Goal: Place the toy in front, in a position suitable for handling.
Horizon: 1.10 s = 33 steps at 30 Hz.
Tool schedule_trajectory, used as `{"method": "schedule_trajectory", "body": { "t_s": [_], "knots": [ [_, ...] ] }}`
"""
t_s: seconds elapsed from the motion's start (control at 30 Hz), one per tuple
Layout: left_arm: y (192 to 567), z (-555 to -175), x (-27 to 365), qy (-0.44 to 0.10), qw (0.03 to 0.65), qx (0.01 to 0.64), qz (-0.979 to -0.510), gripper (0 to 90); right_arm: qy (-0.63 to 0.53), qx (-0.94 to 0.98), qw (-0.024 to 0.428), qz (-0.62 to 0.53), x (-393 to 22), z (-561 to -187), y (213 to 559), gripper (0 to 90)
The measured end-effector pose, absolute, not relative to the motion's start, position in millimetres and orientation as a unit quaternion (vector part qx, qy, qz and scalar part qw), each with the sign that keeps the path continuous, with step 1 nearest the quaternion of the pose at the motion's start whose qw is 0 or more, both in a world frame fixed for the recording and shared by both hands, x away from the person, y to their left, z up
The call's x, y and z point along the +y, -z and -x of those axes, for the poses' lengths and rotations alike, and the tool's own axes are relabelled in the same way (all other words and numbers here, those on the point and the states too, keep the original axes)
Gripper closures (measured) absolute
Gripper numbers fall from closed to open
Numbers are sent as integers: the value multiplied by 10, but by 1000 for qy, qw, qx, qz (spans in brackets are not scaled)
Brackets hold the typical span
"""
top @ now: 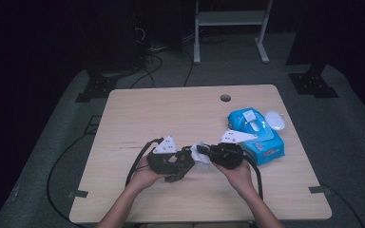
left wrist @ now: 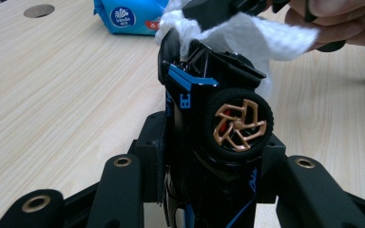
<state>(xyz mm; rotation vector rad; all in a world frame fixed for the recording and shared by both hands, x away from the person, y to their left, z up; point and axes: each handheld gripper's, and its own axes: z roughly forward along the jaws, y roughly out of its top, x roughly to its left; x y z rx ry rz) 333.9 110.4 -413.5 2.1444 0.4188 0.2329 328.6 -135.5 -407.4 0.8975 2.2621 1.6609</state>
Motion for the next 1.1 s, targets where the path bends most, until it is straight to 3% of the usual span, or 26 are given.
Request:
{"method": "schedule_trajectory", "body": {
  "t_s": [0.27, 0.47, 0.7, 1.1],
  "knots": [
    [4127, -3317, 1045, -97, 451, 163, -872, 573, -575, 770, 109, -255, -1168, -3162, 3853, 854],
    [4141, -3336, 1081, -93, 452, 169, -871, 573, -559, 767, 113, -293, -1334, -3256, 4031, 855],
    [4146, -3356, 1082, -89, 454, 174, -869, 573, -536, 774, 84, -326, -1451, -3324, 4254, 854],
    [4131, -3342, 1024, -90, 453, 167, -871, 572, -583, 756, 82, -287, -1333, -3192, 3961, 854]
  ]
}}
